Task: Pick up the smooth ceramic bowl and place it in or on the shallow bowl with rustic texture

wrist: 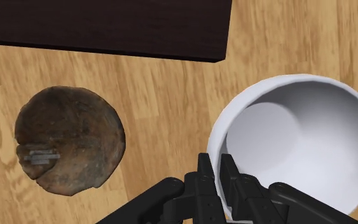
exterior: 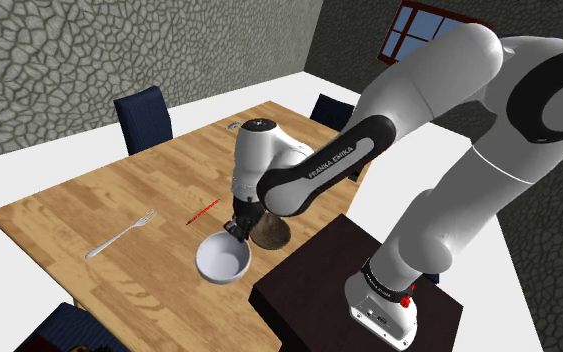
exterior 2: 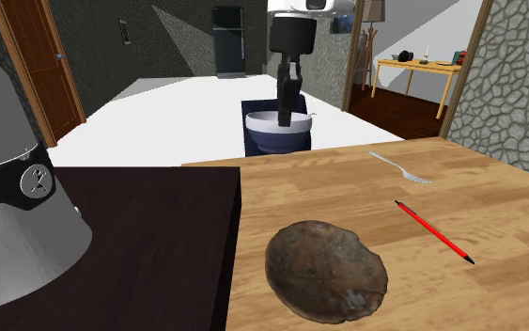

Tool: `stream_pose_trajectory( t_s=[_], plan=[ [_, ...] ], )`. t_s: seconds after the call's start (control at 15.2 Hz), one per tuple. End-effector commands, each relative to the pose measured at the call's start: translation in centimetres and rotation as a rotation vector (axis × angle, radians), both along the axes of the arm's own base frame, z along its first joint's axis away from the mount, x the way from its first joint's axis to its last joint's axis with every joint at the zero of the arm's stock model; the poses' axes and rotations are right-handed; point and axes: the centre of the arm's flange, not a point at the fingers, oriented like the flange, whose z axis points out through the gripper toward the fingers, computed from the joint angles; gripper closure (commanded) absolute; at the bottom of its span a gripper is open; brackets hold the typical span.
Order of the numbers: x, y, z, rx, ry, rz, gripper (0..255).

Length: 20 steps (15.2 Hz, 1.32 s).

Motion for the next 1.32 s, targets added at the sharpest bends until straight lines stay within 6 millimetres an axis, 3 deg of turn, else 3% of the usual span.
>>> stream_pose_trajectory(
  t_s=[0.0,1.25],
  plan=[
    [0.7,-2.3,0.5,0.000,0.000,0.001,255],
    [5.4,-26.4,4.6,0.000,0.000,0.001,255]
  ],
)
